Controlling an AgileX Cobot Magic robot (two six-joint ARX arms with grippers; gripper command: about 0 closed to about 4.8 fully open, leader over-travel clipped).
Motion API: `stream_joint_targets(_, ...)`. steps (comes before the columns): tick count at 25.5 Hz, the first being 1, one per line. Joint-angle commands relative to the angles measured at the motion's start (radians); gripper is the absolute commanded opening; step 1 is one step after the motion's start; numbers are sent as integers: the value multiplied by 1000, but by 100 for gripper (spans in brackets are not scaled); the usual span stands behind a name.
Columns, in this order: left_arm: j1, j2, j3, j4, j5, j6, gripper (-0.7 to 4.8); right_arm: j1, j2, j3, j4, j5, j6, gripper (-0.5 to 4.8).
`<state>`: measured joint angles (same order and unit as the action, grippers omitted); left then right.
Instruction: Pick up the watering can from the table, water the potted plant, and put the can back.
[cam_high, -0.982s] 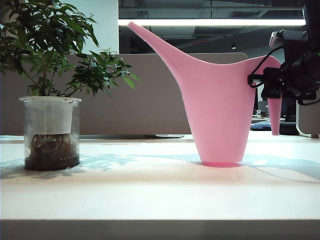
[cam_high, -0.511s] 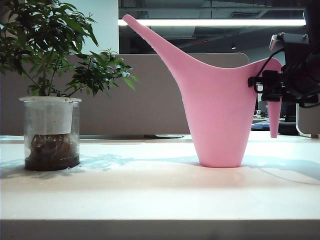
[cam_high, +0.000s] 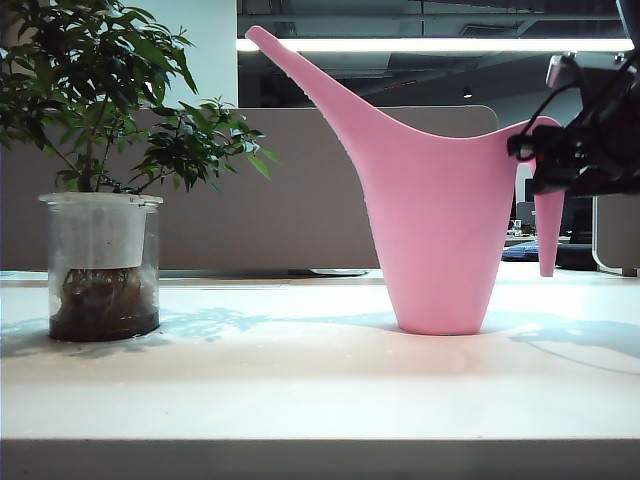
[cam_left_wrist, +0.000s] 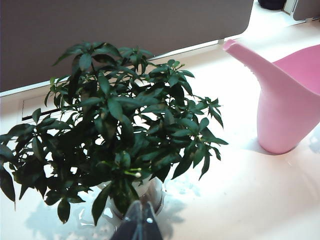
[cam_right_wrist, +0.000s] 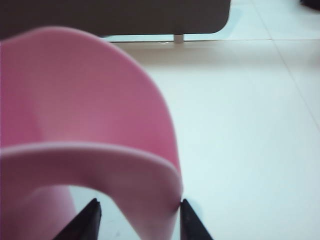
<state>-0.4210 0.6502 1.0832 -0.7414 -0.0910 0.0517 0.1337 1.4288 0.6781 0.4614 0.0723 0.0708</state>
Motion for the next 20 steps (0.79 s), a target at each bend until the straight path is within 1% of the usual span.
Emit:
stream_joint_targets(1,1,-2,5,10,-2,-4,-5,1,-61,4,-78,-26,8,222)
stream_joint_targets(8,1,-2,2,13,-2,-3,-5,1,-264,4,-353,-26,12,220)
stream_joint_targets(10,1,-2,-25,58,0,1,-5,1,-381,6,-427,-26,13,213)
stream_joint_targets(12,1,-11,-57,90,2,0,-5,1,-467,7,-470,-27,18,182)
stream_joint_targets(14,0,-24,-101,121,31,0,-5,1,-583,7,-520,-29,45,130)
stream_joint_targets(15,0,-43,-137,138,57,0,-5,1,-676,7,-561,-35,53,98)
stream_joint_targets(16,0,-54,-157,151,71,-1,-5,1,-723,7,-582,-34,53,84)
stream_joint_targets(17,0,-81,-194,180,72,-4,-5,1,-819,6,-632,-34,53,70)
stream_joint_targets(19,0,-137,-254,232,70,-8,-5,1,-943,6,-732,-34,52,70)
stream_joint_targets(20,0,-185,-302,266,71,-8,-5,1,-1012,6,-811,-34,52,53)
